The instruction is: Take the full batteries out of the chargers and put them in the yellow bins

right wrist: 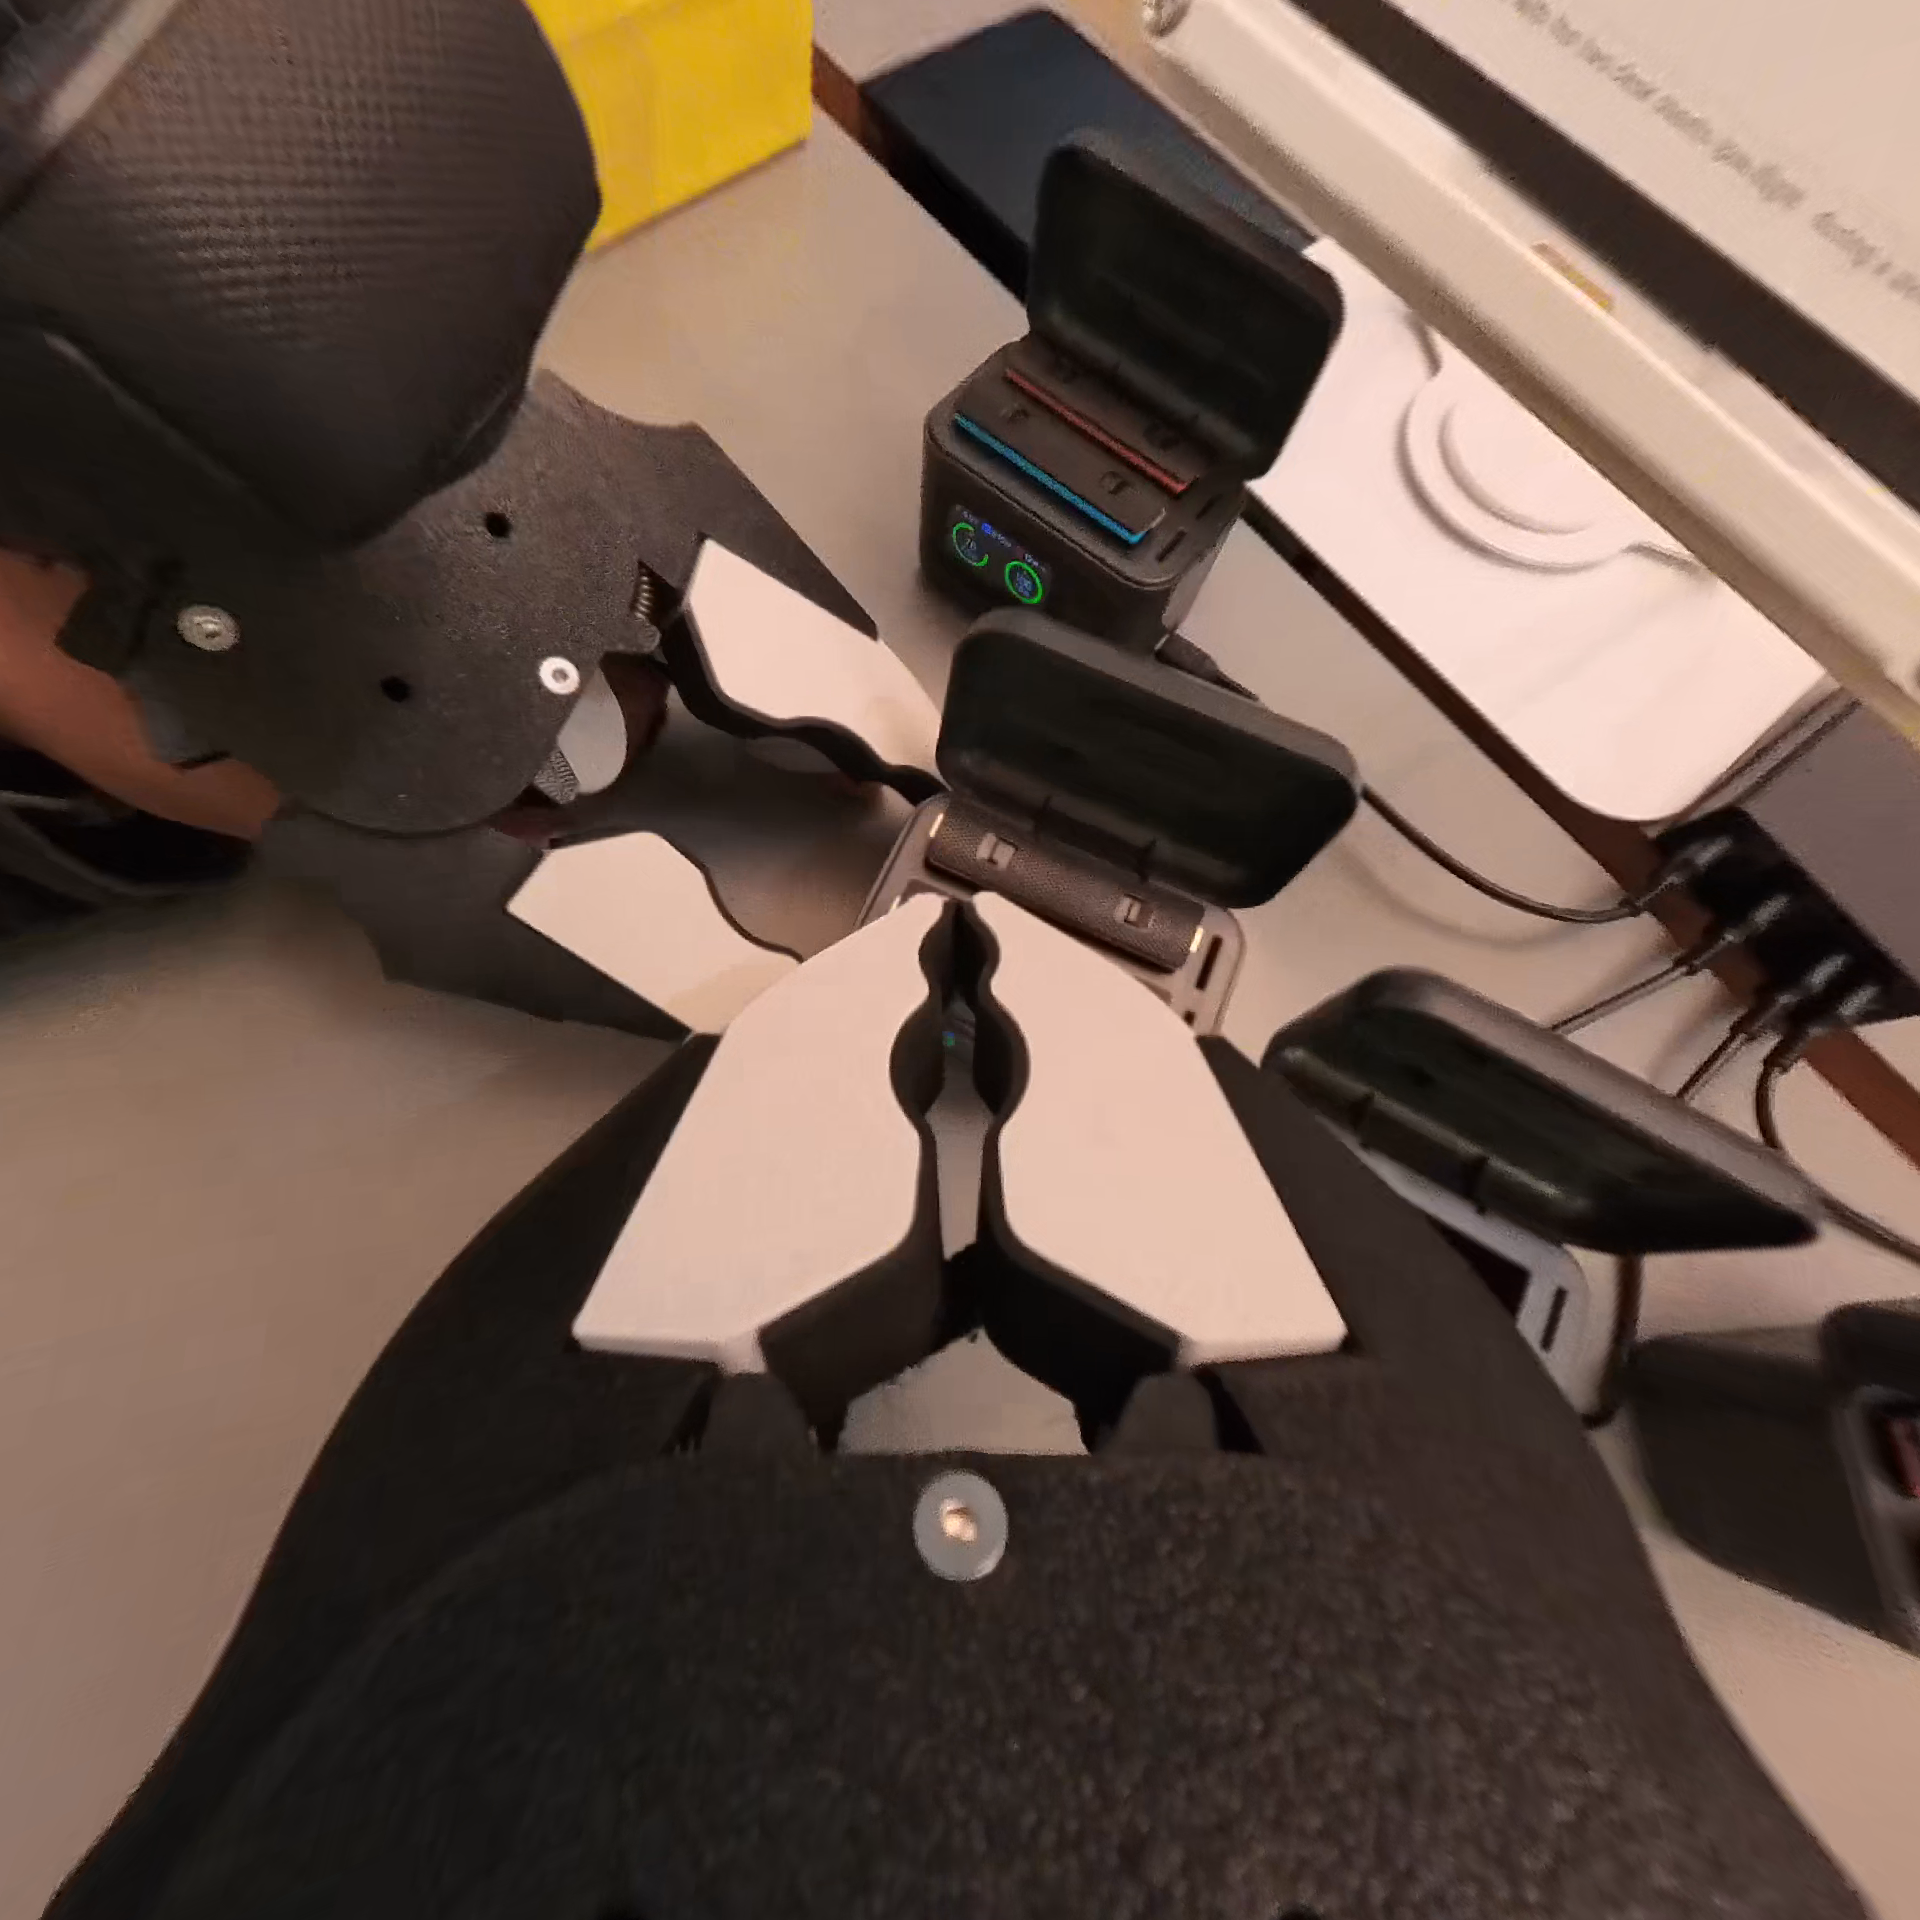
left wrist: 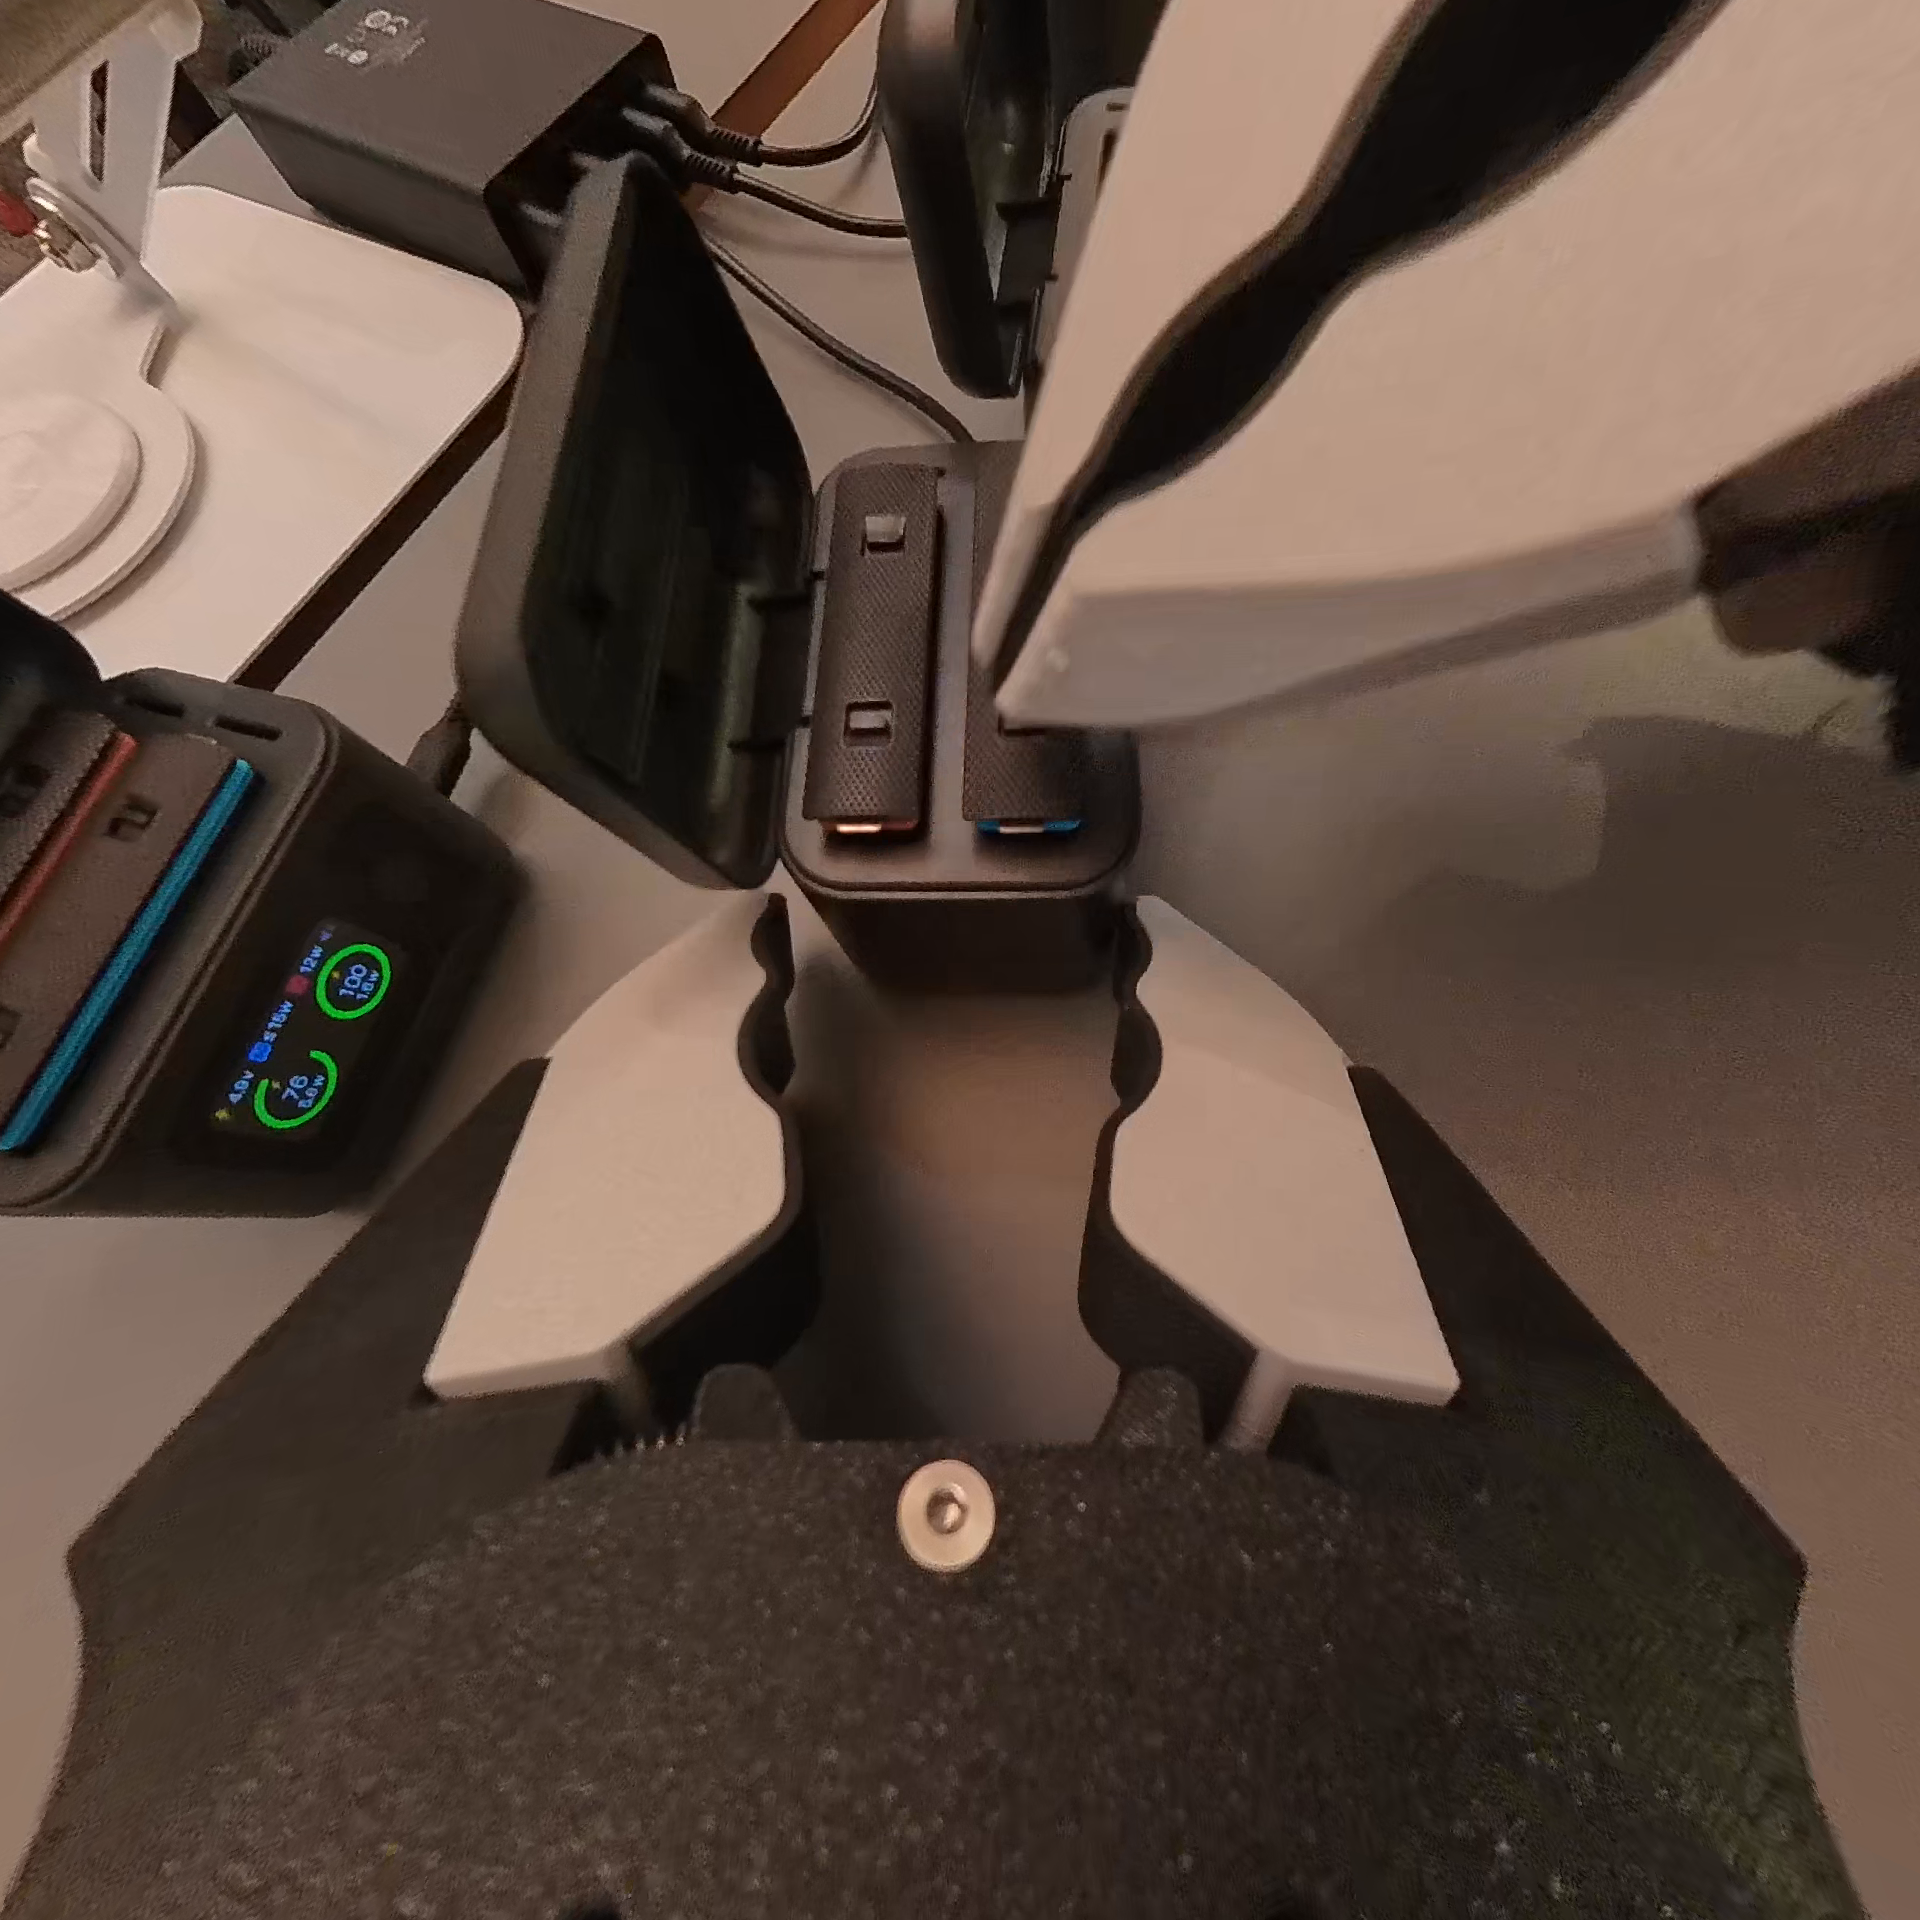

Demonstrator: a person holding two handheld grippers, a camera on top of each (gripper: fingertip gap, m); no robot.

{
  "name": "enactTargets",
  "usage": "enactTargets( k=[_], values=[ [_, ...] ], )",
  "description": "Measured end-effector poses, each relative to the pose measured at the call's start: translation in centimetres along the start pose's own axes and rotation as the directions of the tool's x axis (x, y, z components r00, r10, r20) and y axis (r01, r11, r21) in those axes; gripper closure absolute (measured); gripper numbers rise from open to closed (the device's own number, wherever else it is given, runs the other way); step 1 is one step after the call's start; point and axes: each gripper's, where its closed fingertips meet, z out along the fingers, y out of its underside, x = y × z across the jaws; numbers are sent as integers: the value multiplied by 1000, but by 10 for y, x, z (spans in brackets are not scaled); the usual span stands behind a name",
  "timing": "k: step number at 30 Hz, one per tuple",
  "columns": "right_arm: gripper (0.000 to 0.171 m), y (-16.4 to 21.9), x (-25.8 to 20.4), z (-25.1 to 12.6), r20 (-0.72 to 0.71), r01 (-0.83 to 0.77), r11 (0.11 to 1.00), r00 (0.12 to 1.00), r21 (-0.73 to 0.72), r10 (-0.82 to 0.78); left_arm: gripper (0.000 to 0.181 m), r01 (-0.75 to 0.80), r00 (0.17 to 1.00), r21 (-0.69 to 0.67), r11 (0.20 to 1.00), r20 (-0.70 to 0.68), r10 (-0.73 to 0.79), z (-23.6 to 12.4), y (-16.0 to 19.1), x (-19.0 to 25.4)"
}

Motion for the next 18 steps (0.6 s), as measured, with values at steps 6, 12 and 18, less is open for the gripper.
enactTargets(
  k=[6,12,18],
  values=[
    [171,2,17,-14,-37,-85,995,995,58,87,122,-4,1000,1,1000,1,4,0,0,0],
    [171,12,20,0,-86,-79,996,993,39,82,126,-43,999,14,999,28,42,-1,-2,0],
    [171,12,21,3,-70,-81,997,994,16,82,126,-51,998,13,999,27,50,-2,-1,-1]
  ],
)
